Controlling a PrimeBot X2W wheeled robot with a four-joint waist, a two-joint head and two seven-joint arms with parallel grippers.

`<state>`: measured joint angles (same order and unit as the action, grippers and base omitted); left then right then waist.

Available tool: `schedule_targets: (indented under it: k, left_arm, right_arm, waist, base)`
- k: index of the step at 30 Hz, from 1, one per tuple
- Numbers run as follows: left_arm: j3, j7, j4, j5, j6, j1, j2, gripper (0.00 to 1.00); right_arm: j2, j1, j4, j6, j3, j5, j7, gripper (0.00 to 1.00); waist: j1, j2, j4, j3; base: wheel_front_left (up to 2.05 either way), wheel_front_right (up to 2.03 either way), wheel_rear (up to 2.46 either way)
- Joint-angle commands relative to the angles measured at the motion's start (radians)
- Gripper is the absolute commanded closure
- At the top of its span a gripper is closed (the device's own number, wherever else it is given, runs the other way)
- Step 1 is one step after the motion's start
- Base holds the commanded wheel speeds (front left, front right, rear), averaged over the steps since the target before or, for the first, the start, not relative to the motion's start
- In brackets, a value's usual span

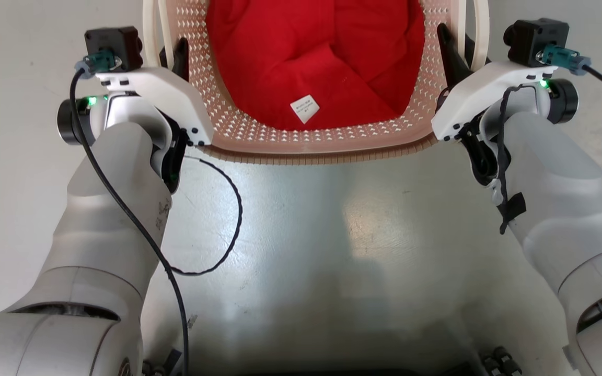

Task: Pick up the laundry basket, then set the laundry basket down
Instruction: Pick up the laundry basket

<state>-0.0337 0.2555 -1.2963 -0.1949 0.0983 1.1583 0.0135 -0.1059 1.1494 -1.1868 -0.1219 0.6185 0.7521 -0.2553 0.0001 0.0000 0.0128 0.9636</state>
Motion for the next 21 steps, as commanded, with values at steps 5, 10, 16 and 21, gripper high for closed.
schedule_targets:
  k: [5, 10, 16, 21]
  left_arm:
    - [0.002, -0.022, 0.008, -0.017, 0.002, -0.058, 0.057, 1.0]
    - [-0.007, -0.052, 0.007, -0.024, 0.006, -0.087, 0.056, 1.0]
    - [-0.02, -0.099, 0.006, -0.033, 0.014, -0.129, 0.054, 1.0]
    - [-0.031, -0.136, 0.006, -0.045, 0.02, -0.166, 0.051, 1.0]
  right_arm:
    - [0.019, -0.089, -0.012, -0.009, 0.038, 0.032, -0.003, 1.0]
    - [0.02, -0.114, -0.018, -0.009, 0.077, 0.071, 0.032, 1.0]
    - [0.014, -0.154, -0.015, -0.009, 0.115, 0.126, 0.091, 1.0]
    - [0.008, -0.192, -0.01, -0.009, 0.144, 0.17, 0.138, 1.0]
  waist:
    - [0.0, 0.0, -0.012, -0.054]
    - [0.0, 0.0, -0.019, -0.109]
    - [0.0, 0.0, -0.023, -0.188]
    - [0.0, 0.0, -0.023, -0.261]
  base:
    - [0.0, 0.0, 0.0]
    - [0.0, 0.0, 0.0]
    - [0.0, 0.0, 0.0]
    - [0.0, 0.0, 0.0]
